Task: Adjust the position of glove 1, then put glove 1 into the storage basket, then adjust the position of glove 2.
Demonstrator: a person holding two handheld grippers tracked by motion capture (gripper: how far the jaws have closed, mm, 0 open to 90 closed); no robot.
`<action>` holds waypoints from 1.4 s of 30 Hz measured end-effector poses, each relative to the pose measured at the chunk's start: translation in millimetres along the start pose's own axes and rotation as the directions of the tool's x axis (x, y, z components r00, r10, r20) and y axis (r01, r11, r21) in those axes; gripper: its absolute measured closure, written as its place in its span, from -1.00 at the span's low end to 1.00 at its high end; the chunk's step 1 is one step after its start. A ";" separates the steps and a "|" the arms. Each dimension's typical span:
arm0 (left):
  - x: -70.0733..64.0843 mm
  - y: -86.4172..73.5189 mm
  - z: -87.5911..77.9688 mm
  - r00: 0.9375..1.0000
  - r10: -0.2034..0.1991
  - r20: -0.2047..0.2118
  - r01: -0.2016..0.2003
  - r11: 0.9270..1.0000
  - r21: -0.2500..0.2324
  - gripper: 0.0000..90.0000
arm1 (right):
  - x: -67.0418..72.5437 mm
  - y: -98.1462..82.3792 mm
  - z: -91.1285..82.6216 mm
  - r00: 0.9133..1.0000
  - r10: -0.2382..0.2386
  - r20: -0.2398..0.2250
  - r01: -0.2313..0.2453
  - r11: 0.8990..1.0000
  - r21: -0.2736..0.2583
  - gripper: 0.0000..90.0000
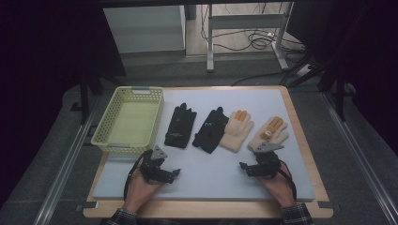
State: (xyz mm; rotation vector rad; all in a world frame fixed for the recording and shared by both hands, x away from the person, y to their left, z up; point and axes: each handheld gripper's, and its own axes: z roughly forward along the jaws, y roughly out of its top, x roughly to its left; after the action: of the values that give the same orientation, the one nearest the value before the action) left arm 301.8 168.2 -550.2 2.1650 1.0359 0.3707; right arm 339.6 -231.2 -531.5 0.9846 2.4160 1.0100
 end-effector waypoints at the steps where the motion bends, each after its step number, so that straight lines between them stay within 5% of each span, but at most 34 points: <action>1: 0.0 -0.1 0.0 1.000 0.000 0.000 0.000 1.000 0.000 -0.92 | 0.4 0.0 0.1 1.000 -0.006 0.004 0.006 1.000 0.001 -0.55; 26: 0.1 -0.5 -0.1 1.000 0.001 0.001 -0.001 1.000 -0.003 -0.91 | 4.0 4.7 0.7 1.000 0.026 0.002 -0.026 1.000 0.013 -0.58; 42: 0.2 -0.6 -0.2 1.000 0.000 0.001 0.000 1.000 -0.003 -0.91 | 12.4 36.4 13.1 0.999 -0.002 -0.053 0.002 1.000 -0.016 -0.56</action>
State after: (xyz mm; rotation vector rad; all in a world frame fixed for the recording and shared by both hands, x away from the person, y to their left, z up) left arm 301.5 168.7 -550.5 2.1624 1.0337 0.3712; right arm 354.9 -197.5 -514.7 0.9615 2.4466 1.0661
